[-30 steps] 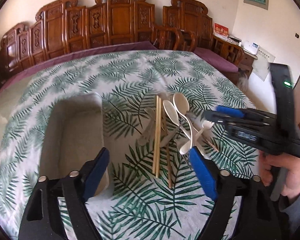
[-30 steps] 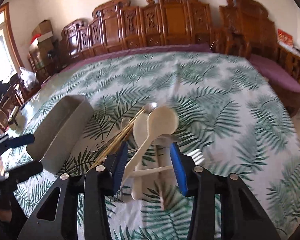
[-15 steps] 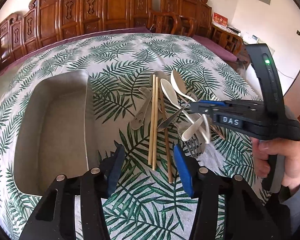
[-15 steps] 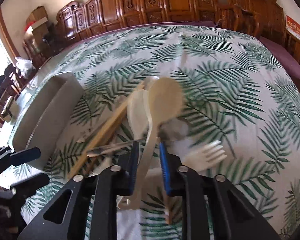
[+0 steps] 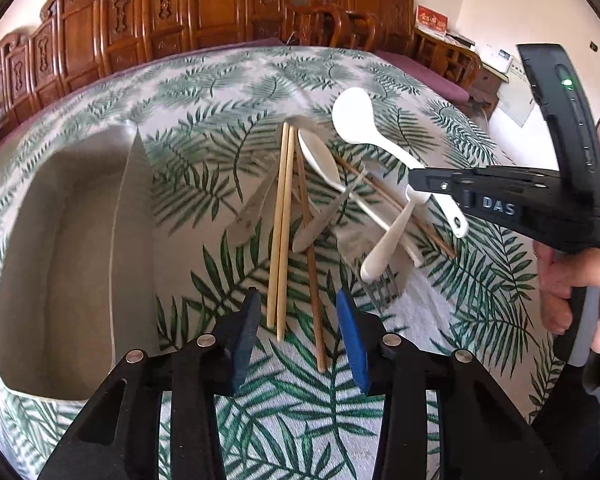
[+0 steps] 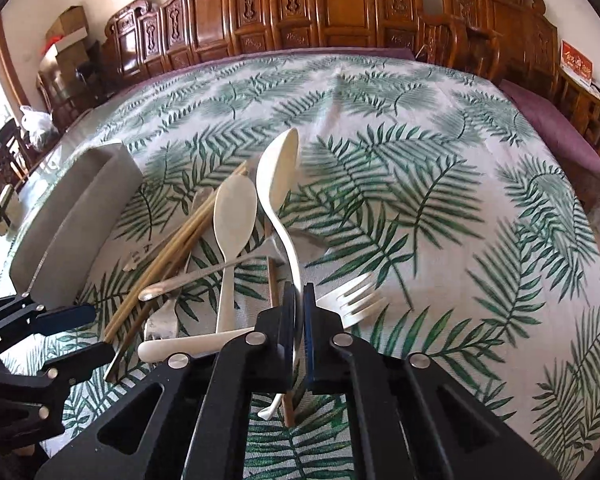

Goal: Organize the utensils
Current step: 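Grasp a metal spoon with the left gripper while the right gripper lifts the white spoon, then carry the metal spoon into the grey tray and open the left gripper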

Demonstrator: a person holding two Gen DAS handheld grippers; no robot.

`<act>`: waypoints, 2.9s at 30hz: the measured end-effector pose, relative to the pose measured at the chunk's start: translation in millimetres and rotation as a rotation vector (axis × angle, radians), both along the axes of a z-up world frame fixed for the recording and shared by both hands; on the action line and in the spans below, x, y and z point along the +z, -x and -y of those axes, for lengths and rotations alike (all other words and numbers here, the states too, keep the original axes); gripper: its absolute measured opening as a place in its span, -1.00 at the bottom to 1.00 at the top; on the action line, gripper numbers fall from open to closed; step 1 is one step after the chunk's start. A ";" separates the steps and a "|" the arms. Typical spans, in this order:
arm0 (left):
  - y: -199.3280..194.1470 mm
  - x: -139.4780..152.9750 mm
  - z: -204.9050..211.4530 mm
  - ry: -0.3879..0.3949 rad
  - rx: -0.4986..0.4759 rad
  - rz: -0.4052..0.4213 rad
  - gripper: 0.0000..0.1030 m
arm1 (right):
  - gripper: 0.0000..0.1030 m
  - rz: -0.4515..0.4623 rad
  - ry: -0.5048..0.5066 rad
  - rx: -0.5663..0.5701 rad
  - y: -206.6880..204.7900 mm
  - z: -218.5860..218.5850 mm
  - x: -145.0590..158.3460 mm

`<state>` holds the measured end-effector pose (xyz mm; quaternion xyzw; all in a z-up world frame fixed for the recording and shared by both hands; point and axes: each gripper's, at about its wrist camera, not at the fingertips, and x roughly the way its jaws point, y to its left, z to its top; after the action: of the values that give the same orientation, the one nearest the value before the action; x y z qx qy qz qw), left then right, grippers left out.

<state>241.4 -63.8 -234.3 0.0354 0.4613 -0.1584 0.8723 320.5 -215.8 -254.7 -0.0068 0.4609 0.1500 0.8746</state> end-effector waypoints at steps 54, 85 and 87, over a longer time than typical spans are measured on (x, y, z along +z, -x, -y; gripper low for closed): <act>-35.9 62.9 -14.1 -0.036 -0.034 0.043 -0.98 | -0.90 0.111 -0.144 0.042 22.7 -5.8 49.1; -61.6 3.8 -154.9 -0.049 0.303 -0.108 -0.98 | -0.90 0.071 -0.132 0.148 35.4 -90.0 44.8; -63.0 3.3 -153.5 -0.053 0.291 -0.115 -0.98 | -0.90 0.065 -0.135 0.154 34.2 -96.6 46.5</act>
<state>304.4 89.8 -231.0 -0.0180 0.5146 -0.0201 0.8570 286.3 -119.2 -208.2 0.0117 0.4192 0.2471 0.8735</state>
